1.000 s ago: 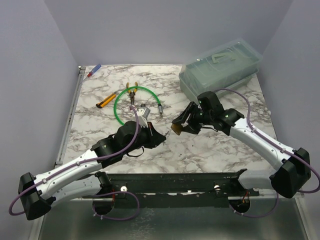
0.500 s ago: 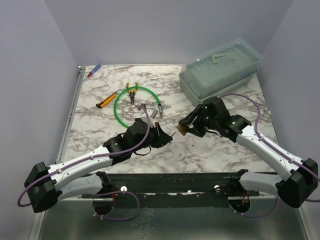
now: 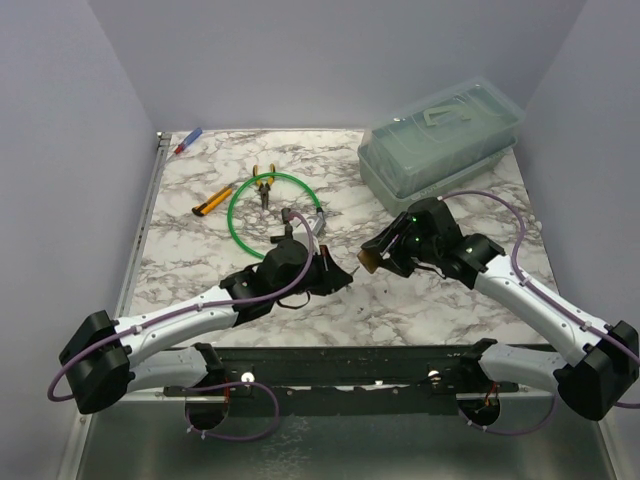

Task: Unlock with the key

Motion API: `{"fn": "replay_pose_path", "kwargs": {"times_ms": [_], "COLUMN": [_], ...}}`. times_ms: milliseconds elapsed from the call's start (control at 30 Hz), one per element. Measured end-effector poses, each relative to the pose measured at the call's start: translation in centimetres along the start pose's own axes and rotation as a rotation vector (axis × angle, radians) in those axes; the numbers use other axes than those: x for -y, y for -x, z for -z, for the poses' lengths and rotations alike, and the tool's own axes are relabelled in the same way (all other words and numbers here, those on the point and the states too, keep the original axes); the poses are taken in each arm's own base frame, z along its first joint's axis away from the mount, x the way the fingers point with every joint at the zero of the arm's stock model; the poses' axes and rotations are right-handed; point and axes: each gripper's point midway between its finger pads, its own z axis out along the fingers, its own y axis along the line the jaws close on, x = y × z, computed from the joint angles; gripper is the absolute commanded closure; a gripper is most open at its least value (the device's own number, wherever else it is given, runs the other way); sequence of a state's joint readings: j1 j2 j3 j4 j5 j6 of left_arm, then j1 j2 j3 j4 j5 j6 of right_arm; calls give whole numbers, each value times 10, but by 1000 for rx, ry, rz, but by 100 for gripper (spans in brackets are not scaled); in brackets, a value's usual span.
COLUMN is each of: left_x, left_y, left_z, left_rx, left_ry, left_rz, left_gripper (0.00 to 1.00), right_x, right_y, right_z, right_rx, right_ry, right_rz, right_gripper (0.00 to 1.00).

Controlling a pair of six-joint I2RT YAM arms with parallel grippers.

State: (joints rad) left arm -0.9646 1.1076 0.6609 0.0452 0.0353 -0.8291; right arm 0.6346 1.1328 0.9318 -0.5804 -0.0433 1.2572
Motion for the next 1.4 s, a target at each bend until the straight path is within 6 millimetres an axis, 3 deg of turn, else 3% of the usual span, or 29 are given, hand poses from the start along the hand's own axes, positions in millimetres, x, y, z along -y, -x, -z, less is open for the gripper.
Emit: {"fn": "replay_pose_path", "kwargs": {"times_ms": [1400], "left_x": [9], "left_y": [4], "left_z": [-10], "left_rx": [-6], "left_ry": [-19], "left_rz": [-4], "left_gripper": [100], "right_x": [1], "right_y": [0], "right_z": [0], "right_rx": [1], "right_ry": [0], "right_rz": [9], "right_gripper": [100]}}
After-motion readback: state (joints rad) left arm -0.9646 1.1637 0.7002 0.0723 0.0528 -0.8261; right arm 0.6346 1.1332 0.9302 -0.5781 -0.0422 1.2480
